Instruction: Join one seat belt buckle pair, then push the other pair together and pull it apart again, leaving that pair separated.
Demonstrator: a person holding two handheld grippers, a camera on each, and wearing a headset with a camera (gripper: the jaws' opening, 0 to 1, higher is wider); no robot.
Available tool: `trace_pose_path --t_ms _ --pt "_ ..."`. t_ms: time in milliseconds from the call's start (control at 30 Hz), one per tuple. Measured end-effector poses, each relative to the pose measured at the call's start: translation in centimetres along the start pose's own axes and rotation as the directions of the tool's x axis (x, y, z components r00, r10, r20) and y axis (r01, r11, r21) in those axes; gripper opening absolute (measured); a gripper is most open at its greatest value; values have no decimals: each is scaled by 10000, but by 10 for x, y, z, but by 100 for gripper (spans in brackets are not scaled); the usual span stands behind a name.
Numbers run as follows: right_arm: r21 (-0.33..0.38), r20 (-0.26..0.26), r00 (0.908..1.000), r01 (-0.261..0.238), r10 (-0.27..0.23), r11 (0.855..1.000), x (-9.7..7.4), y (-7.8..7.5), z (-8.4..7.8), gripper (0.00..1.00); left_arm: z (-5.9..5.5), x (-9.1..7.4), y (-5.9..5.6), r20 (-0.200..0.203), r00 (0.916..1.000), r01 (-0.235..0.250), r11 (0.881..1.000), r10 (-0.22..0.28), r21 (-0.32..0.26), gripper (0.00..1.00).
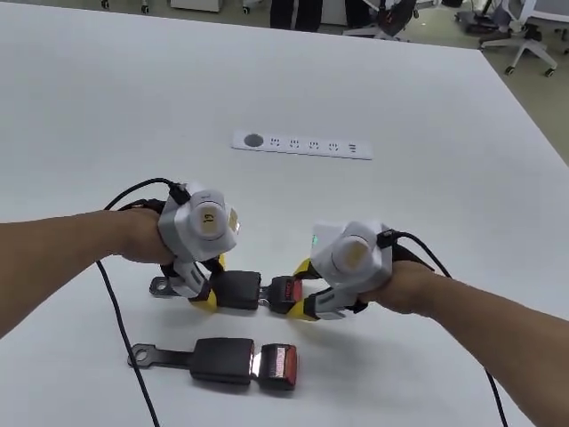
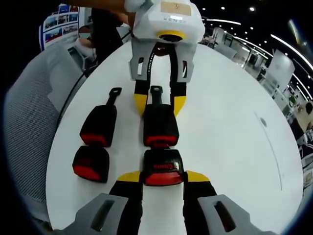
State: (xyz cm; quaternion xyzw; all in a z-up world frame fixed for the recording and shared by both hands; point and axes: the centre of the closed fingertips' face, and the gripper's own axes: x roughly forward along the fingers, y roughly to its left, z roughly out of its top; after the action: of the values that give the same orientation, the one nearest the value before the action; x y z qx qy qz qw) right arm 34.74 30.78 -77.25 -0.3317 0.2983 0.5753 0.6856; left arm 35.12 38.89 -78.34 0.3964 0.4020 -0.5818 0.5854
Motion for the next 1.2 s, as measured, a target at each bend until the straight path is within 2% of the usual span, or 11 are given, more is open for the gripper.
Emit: trace_pose_path --t_ms 167,500,1067,1200 --pt "-39 -74 10000 -34 34 10000 0 -2 1 26 1 0 -1 36 10000 -32 9999 33 -98 30" --pt "-146 -327 9994 -116 111 9998 0 -1 1 25 0 0 0 -97 10000 3 9999 -2 105 30" --pt "-249 -309 9994 -164 156 9996 -2 -2 0 27 3 0 -3 -165 9999 3 10000 -3 7 31" --pt "-232 -314 9993 -195 188 9995 -2 -2 0 27 2 0 -1 -158 9999 0 10000 -1 -59 31"
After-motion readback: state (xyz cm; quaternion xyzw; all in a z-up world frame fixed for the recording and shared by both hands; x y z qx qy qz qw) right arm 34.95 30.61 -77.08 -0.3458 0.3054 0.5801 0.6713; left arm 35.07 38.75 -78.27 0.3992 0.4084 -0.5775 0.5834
